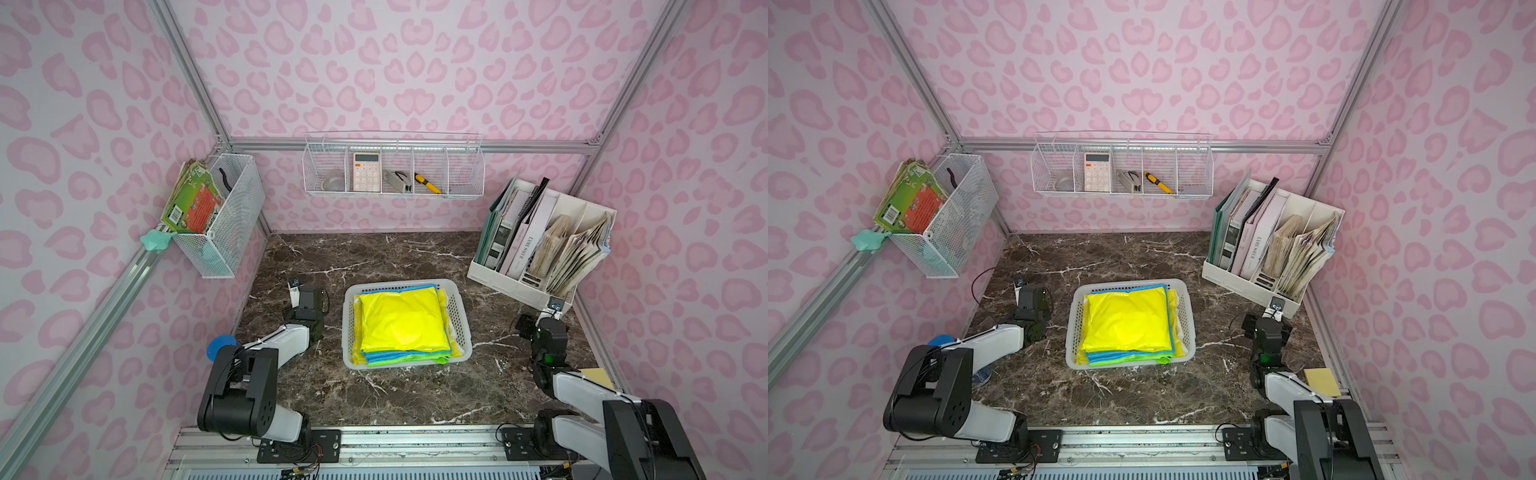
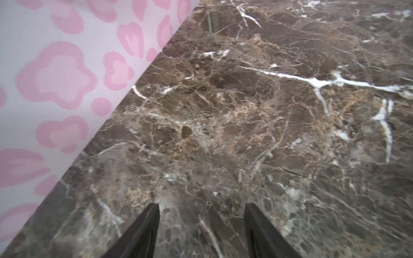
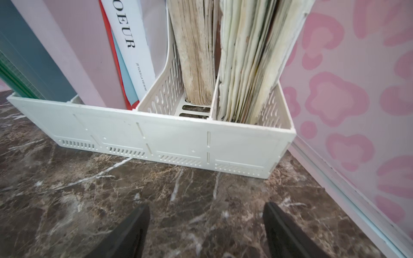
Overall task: Put the folded raincoat in the basket
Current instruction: Reset both arms
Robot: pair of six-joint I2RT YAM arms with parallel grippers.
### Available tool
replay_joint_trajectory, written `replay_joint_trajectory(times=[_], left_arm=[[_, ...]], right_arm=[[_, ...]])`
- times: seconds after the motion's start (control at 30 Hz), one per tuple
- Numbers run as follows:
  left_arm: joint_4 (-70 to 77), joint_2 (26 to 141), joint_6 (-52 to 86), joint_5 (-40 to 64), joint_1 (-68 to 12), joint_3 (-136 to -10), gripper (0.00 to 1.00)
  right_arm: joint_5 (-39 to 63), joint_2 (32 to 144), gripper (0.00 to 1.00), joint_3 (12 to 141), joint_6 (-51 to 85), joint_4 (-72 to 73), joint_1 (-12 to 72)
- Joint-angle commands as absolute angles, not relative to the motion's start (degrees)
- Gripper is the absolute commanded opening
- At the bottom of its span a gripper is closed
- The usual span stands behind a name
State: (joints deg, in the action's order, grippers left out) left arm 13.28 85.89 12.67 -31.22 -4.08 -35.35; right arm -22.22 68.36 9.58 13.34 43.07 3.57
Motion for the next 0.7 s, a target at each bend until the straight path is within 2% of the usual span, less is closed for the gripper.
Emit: replay_joint_trajectory(times=[0.0,0.1,0.23,0.3,0.33,0.4,0.53,0.6,0.67], left_arm=[[25.2,87.0,5.2,-29.2,-3.8,-35.1,0.63],[38.8,86.4,3.0,-27.1,-2.5,-28.9,0.67],[40.0,87.1,3.5,-23.1,-0.7,-28.0,0.67],[43.0,86.5,2.5,-20.8,-0.7,-26.1,0.67],[43.9,86.2,2.3,-20.1,-0.7,-25.3,0.68],[44.6,86.2,2.1,-19.5,-0.8,-25.0,0.68],[45.3,86.1,2.1,-17.1,-0.2,-24.3,0.69],[45.7,86.1,2.2,-13.9,0.8,-23.9,0.69],[44.9,86.9,3.3,-8.6,3.2,-24.3,0.69]], right_arm=[[-23.7,72.0,0.83,9.8,12.6,56.8,2.9],[-21.5,76.3,0.83,8.9,10.9,66.9,2.2],[-17.5,79.0,0.82,8.4,7.8,71.5,0.5],[-12.2,85.3,0.83,3.0,8.4,89.9,-2.2],[-7.0,87.0,0.83,1.3,7.8,93.5,-3.2],[-4.6,91.5,0.82,0.7,6.6,100.7,-3.5],[-2.6,90.1,0.83,3.2,6.5,94.2,-3.9],[0.1,89.5,0.99,5.7,5.7,89.0,-4.1],[2.2,89.8,1.0,7.2,5.0,86.7,-4.1]])
